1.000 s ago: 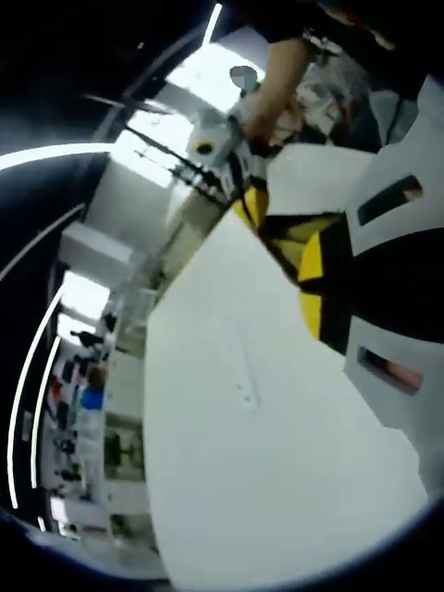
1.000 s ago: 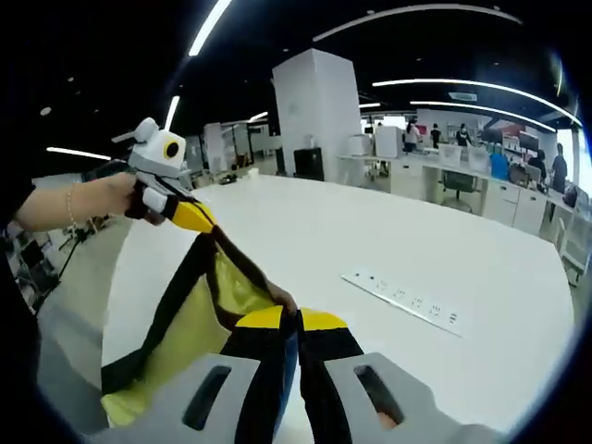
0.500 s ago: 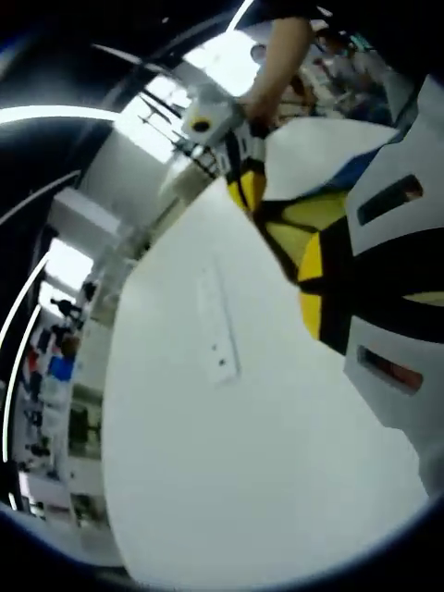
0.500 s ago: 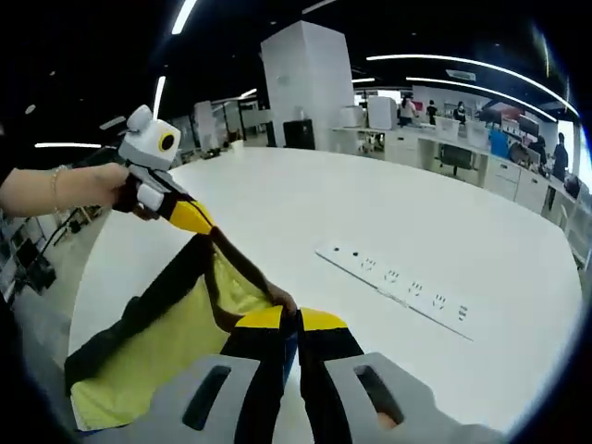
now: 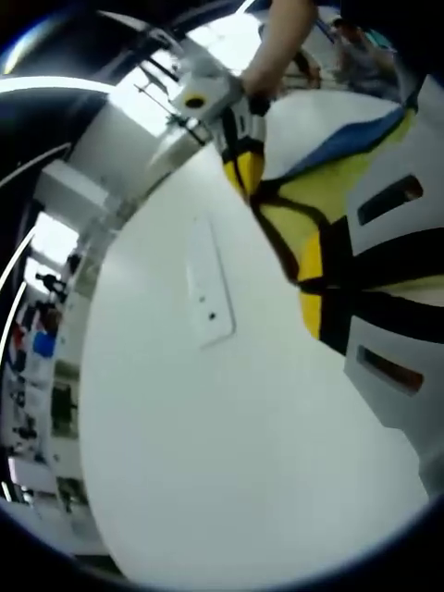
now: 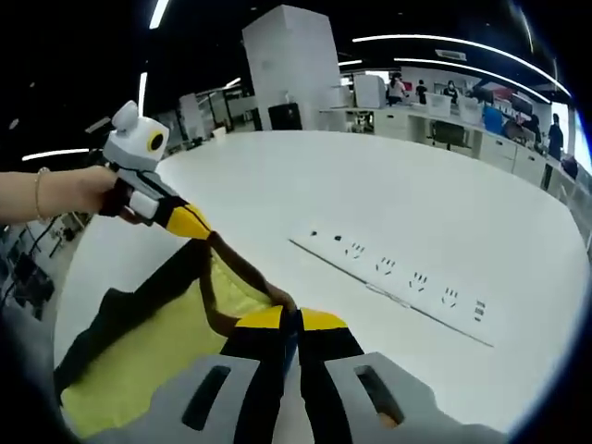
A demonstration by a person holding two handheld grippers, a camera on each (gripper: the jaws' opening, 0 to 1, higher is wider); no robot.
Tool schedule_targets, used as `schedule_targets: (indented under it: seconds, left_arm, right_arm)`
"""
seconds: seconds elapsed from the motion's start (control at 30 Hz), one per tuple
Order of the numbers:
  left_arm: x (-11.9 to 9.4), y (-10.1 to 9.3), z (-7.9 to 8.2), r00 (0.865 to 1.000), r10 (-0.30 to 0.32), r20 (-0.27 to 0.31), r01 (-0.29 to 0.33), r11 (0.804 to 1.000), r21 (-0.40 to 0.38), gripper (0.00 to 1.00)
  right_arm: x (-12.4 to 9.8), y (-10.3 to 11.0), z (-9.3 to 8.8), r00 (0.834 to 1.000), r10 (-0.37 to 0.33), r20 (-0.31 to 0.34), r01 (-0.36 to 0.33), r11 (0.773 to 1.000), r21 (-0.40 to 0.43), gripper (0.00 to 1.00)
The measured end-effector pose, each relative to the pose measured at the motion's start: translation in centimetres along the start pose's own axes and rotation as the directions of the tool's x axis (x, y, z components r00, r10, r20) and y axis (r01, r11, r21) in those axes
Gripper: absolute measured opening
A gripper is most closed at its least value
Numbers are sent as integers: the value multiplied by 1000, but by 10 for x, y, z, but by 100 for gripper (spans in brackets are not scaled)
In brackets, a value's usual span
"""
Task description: Fold the garment on the visible template until the final outline fits inside the template.
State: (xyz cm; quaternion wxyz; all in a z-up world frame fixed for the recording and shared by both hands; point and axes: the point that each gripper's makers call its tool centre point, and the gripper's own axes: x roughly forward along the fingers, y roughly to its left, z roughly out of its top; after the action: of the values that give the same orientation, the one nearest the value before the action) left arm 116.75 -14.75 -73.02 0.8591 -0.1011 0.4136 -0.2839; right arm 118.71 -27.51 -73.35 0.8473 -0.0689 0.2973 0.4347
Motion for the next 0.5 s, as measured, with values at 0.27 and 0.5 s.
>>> schedule_targets:
  seconds: [0.27, 0.5]
  left_arm:
    - [20, 19, 4, 999, 35, -28, -36, 999, -2, 0]
    - [32, 31, 5, 997, 62, -48, -61, 998, 25, 0]
  right_arm:
    - [18, -16, -9, 999, -35, -20, 35, 999, 31, 4]
    - [26, -21, -13, 998, -53, -34, 54, 999, 7, 4]
